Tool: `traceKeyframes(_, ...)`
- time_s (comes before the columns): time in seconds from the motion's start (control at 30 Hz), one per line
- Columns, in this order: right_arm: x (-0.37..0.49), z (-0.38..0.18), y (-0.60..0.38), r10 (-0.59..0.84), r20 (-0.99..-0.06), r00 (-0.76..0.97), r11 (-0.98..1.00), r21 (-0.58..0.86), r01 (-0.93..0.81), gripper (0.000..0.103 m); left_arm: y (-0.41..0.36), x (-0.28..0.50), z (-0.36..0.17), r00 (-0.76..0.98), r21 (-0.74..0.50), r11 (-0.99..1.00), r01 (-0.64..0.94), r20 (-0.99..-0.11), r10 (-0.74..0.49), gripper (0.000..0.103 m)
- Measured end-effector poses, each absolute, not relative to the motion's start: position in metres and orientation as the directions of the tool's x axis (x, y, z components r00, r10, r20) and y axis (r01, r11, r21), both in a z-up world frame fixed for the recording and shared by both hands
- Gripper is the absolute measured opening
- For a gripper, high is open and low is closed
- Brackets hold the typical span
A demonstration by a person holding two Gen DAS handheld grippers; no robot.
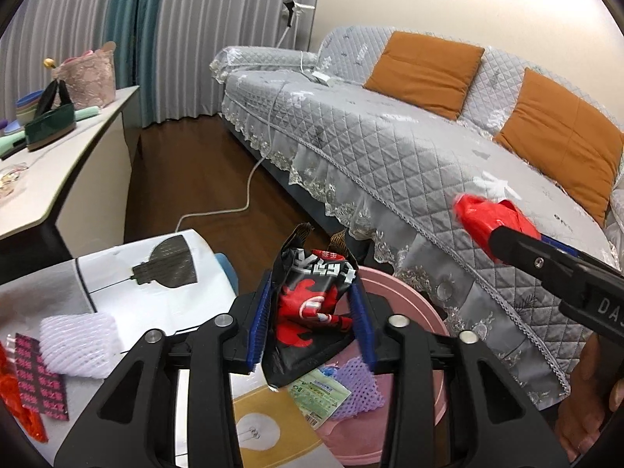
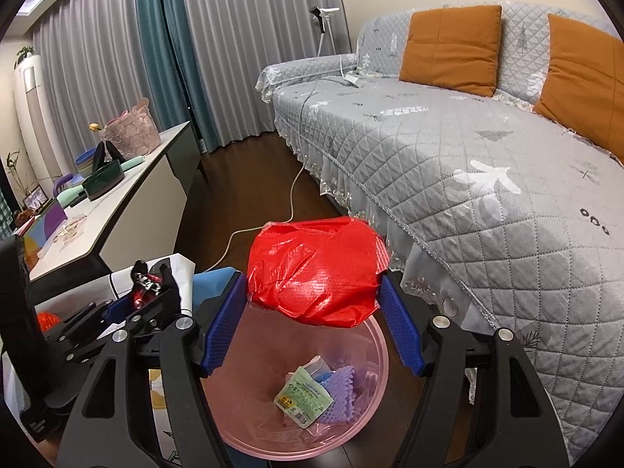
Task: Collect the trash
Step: 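Open the right gripper over the bin while the left gripper releases the packet, then move both open grippers back over the remaining trash on the table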
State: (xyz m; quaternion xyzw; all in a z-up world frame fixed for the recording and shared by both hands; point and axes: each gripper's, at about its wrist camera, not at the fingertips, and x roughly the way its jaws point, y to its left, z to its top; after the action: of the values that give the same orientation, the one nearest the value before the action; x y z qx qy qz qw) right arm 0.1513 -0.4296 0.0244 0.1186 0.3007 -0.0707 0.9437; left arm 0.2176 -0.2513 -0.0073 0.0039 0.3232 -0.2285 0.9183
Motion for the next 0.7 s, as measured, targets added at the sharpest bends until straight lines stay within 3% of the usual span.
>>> traceKeyframes(0.07,0.151,0.024,-0.432,-0.073,-0.579,0.812,0.959,0.183,0.217,0.084,-0.250,0.219,-0.011,0.686,-0.142,0.902,0.408,-0.603,-0.406,0.063)
traceKeyframes(0.27,0.150,0.025,-0.432,-0.059,-0.576,0.815,0.955,0.205,0.215,0.084,-0.236,0.214,-0.016,0.683,-0.186,0.910,0.370,-0.609,-0.402,0.063)
traceKeyframes(0.7,0.137,0.040,-0.407,-0.009,-0.536,0.844,0.966,0.214,0.146,0.081,-0.195,0.166,0.012,0.762,-0.153,0.946,0.285,-0.563,-0.320,0.063)
